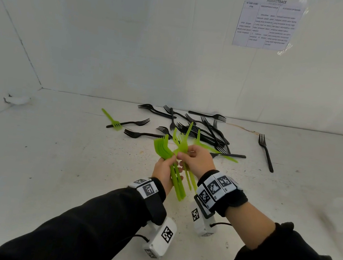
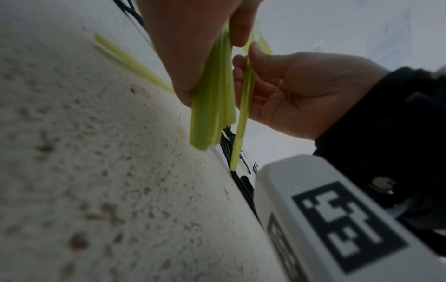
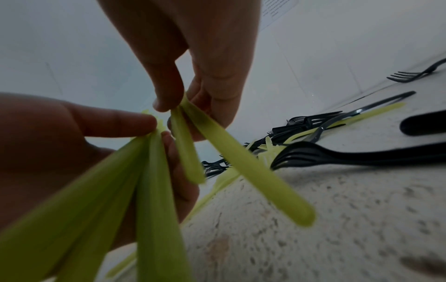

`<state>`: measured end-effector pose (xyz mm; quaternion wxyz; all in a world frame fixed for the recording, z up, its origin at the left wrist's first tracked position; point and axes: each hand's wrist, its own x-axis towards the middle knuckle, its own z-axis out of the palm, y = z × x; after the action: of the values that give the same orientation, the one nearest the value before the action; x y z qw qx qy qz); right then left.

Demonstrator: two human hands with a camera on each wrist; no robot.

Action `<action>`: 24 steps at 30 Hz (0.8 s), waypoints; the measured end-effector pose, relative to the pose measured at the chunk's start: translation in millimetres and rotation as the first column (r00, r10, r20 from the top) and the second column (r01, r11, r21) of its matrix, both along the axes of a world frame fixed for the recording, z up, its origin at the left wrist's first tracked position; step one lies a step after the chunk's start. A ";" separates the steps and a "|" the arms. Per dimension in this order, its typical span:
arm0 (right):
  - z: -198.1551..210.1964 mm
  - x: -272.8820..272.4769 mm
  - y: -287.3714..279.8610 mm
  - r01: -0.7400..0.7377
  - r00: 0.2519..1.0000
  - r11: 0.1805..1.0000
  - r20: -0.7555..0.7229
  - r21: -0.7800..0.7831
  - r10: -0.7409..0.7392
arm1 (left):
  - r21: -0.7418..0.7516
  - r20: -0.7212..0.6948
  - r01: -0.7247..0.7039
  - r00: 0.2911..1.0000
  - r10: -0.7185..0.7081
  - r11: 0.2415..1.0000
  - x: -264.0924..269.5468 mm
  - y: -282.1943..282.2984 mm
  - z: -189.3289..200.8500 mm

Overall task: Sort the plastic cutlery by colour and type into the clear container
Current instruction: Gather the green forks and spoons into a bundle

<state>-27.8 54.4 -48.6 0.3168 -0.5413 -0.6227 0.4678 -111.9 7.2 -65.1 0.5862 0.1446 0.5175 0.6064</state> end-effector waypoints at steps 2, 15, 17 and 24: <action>-1.0 2.5 -0.9 -0.020 0.996 0.998 0.084 0.054 0.015 | -0.004 -0.001 0.008 1.000 -0.008 1.000 2.8 -1.0 -0.7; 0.5 7.8 -8.8 -0.076 0.981 0.995 0.183 0.062 0.064 | 0.002 0.088 0.029 0.996 -0.029 1.000 9.7 -2.9 1.0; -1.7 6.5 -9.2 -0.066 0.989 0.996 0.139 0.051 0.058 | 0.005 0.081 0.045 0.996 -0.045 0.999 8.9 -4.1 -0.2; -3.1 1.0 -10.6 0.053 0.996 0.994 0.064 0.100 -0.060 | 0.014 0.050 0.014 0.999 -0.015 1.000 5.4 -3.1 -4.0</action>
<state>-26.8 43.8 -51.7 0.3351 -0.5578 -0.6398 0.4089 -106.5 4.1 -69.1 0.6025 0.1372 0.4973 0.6090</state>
